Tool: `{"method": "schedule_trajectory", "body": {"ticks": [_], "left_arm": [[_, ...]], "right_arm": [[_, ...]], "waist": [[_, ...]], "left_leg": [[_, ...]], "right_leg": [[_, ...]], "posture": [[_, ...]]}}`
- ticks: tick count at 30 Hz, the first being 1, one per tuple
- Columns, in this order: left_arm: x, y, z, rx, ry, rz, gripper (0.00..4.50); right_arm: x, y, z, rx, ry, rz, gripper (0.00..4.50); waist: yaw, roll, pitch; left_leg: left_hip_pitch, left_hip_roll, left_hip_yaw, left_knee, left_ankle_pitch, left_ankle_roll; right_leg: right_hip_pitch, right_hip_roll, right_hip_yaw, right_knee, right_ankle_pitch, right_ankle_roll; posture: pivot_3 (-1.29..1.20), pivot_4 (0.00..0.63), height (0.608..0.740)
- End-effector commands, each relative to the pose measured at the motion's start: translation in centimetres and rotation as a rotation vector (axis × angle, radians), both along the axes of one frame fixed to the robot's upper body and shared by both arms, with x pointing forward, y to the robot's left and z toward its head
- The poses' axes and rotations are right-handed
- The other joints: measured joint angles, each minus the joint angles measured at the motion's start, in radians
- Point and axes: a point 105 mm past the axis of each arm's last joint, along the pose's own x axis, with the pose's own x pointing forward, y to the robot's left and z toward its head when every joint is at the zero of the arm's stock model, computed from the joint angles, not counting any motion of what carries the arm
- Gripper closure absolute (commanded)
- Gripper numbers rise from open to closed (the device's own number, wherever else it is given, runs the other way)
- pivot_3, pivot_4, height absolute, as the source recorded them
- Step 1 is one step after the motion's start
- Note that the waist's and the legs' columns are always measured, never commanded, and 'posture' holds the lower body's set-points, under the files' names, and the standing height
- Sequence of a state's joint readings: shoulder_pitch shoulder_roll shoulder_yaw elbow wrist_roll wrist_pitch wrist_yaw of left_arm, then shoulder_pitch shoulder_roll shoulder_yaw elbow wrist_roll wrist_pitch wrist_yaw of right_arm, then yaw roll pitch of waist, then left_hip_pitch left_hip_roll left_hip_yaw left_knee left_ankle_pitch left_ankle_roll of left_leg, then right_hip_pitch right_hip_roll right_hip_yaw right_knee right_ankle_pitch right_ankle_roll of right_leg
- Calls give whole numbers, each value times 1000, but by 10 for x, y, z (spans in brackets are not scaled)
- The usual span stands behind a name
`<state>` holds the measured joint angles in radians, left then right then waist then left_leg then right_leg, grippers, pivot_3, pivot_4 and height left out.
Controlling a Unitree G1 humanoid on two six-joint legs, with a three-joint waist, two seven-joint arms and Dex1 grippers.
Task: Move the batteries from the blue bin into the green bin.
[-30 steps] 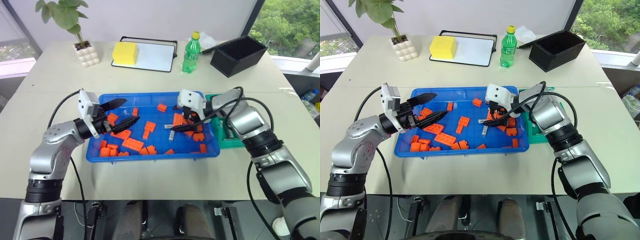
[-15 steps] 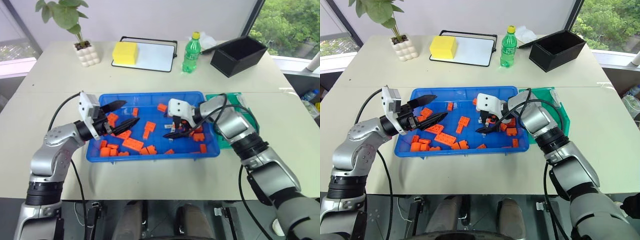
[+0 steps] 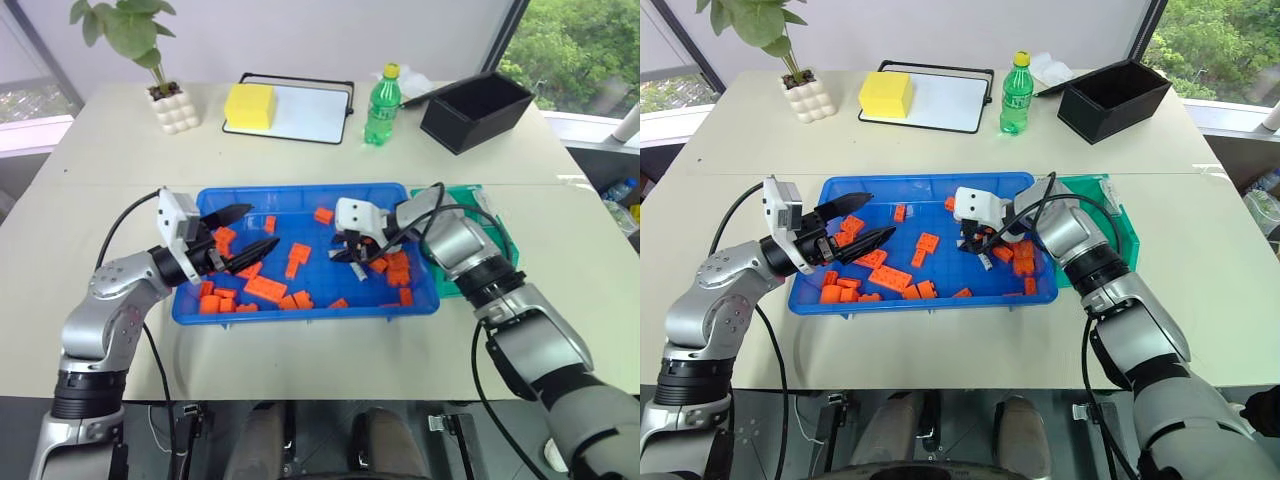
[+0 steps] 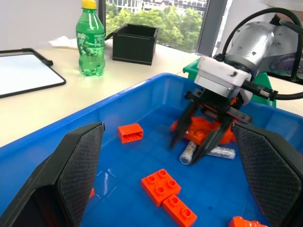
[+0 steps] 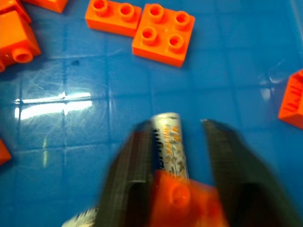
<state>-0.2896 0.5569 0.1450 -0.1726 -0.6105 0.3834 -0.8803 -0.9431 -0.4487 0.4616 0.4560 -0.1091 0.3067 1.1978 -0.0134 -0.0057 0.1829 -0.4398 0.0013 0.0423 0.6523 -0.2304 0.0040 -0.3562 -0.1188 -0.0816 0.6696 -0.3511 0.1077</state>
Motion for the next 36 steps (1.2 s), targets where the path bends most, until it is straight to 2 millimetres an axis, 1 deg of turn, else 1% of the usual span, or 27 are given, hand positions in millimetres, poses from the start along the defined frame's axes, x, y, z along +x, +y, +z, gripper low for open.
{"method": "schedule_trajectory", "body": {"ticks": [1, 5, 7, 9, 12, 15, 17, 20, 23, 26, 29, 31, 33, 36], "left_arm": [[-3, 1, 15, -13, -71, 4, 0], [-2, 2, 16, -15, -72, 7, 0], [-1, 2, 16, -15, -73, 8, 0], [-1, 1, 16, -15, -72, 8, 0], [-1, 2, 15, -16, -69, 7, 0], [-1, 2, 14, -16, -65, 5, 0], [0, 2, 14, -17, -64, 3, 0], [0, 1, 16, -23, -71, -7, 0], [-1, 0, 26, -59, -94, -34, 0], [-6, -4, 31, -42, -102, -90, 0], [-10, -7, 36, -24, -107, -137, 0], [-11, -10, 40, 17, -115, -188, 0], [-10, -13, 43, 48, -122, -227, 0], [-8, -17, 41, 86, -119, -269, 0]], "right_arm": [[-2, 7, 12, 12, -32, 32, 4456], [-2, 9, 16, 19, -45, 36, 4455], [-1, 13, 24, 38, -69, 42, 4455], [-1, 19, 40, 75, -97, 45, 4455], [0, 25, 75, 141, -161, 45, 4455], [-1, 24, 108, 189, -214, 38, 4455], [-3, 20, 124, 211, -240, 28, 4455], [-3, 4, 144, 216, -291, -12, 4455], [-1, -20, 150, 188, -323, -77, 4455], [-3, -49, 150, 152, -328, -153, 4455], [-6, -71, 149, 126, -325, -218, 4455], [-11, -96, 146, 99, -322, -299, 4455], [-15, -117, 142, 75, -314, -367, 4455], [-22, -135, 133, 52, -290, -435, 4455]], "waist": [[0, 0, 0], [-1, 0, 0], [-1, 0, 0], [-1, 0, 0], [-1, 0, 0], [0, 0, 0], [1, 0, 0], [4, 0, 0], [5, 0, 0], [1, 0, 0], [1, 0, 0], [1, 0, 0], [4, 0, 0], [4, 0, 0]], "left_leg": [[0, 0, 0, 0, 0, 0], [0, 0, 0, 0, 0, 0], [0, 0, 0, 0, 0, 0], [0, 0, 0, 0, 0, 0], [0, 0, 0, 0, 0, 0], [0, 0, 0, 0, 0, 0], [0, 0, 0, 0, 0, 0], [0, 0, 0, 0, 0, 0], [0, -1, 0, 0, 0, 0], [-1, 0, 0, -1, 0, 0], [0, 0, 0, -1, 0, 0], [0, 0, 1, -1, 0, 0], [0, 0, 1, -1, 0, 0], [-1, 0, 1, -1, 0, 0]], "right_leg": [[0, 0, 0, 0, 0, 0], [0, 0, 0, 0, 0, 0], [0, 0, 0, 0, 0, 0], [0, 0, 0, 0, 0, 0], [0, 0, 0, 0, 0, 0], [0, 0, 0, 0, 0, 0], [0, 0, 0, 0, 0, 0], [0, 0, 0, 0, 0, 0], [0, 0, 0, 0, 0, 0], [0, 0, 0, 0, 0, 0], [0, 0, 0, 0, 0, 0], [0, 0, 0, 0, 0, 0], [0, 0, 0, -1, 0, 0], [0, -1, 0, -2, 0, 0]], "posture": [[0, 150, 739], [0, 150, 739], [0, 150, 739], [0, 150, 739], [0, 150, 739], [0, 150, 739], [0, 150, 739], [0, 150, 739], [0, 150, 739], [0, 150, 739], [0, 150, 739], [0, 150, 739], [0, 150, 739], [0, 150, 739]]}}
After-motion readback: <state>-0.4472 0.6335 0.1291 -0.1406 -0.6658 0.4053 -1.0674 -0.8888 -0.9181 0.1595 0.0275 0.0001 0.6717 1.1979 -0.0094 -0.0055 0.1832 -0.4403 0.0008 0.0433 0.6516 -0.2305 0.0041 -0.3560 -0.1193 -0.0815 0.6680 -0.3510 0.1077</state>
